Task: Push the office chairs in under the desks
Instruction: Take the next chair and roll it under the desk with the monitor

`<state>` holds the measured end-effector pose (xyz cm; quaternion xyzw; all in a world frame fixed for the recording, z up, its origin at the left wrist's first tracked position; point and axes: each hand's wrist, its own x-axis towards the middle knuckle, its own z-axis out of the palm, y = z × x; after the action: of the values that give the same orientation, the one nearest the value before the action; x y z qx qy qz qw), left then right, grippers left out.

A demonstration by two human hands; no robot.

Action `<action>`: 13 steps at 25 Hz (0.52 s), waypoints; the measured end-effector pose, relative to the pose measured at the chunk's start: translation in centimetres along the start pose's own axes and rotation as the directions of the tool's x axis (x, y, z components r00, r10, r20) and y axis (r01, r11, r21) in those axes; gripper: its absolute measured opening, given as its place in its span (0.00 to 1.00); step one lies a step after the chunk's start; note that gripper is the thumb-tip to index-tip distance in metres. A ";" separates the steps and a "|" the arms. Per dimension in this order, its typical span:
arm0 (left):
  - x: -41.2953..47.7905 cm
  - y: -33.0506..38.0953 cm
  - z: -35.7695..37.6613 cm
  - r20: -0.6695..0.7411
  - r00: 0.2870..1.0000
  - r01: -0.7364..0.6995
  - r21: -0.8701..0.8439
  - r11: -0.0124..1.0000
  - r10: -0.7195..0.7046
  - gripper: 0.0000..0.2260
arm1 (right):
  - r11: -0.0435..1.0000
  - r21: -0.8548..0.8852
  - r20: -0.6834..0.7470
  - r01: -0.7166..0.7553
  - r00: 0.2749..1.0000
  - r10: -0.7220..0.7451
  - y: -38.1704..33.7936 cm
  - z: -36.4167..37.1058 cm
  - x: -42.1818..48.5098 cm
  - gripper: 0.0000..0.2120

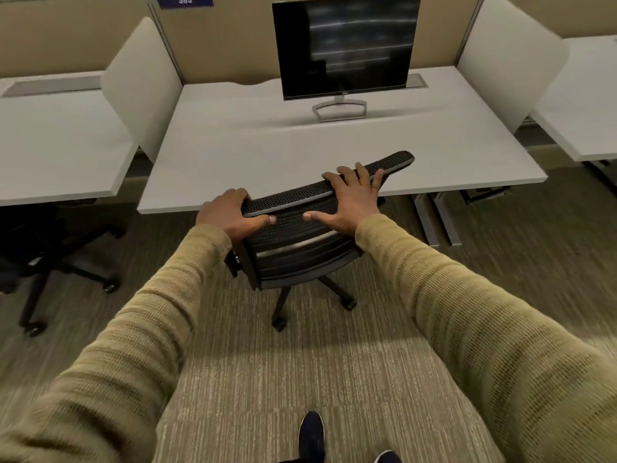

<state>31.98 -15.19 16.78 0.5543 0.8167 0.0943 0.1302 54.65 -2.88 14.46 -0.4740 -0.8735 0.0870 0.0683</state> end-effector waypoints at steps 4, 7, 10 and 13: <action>2.5 -2.5 -0.9 -0.030 0.999 0.018 0.092 0.996 -0.015 0.25 | 0.998 -0.029 0.093 0.049 0.995 -0.046 -1.9 0.2 2.4 0.48; 3.6 -4.6 -1.9 -0.040 0.999 0.034 0.114 0.993 -0.030 0.25 | 0.996 -0.025 0.072 0.081 0.994 -0.079 -3.9 0.6 3.3 0.48; 4.3 -5.3 -2.0 -0.020 1.000 0.006 0.153 0.988 -0.003 0.26 | 0.998 -0.018 0.032 0.062 0.998 -0.061 -4.4 0.9 3.5 0.47; 4.2 -4.7 -1.4 -0.053 0.998 -0.007 0.192 0.981 0.017 0.28 | 0.998 -0.028 0.046 0.051 0.998 -0.050 -3.6 0.8 3.2 0.47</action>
<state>25.89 -13.04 16.20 0.5664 0.8218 0.0311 0.0534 49.80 -2.25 14.55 -0.4506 -0.8877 0.0834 0.0437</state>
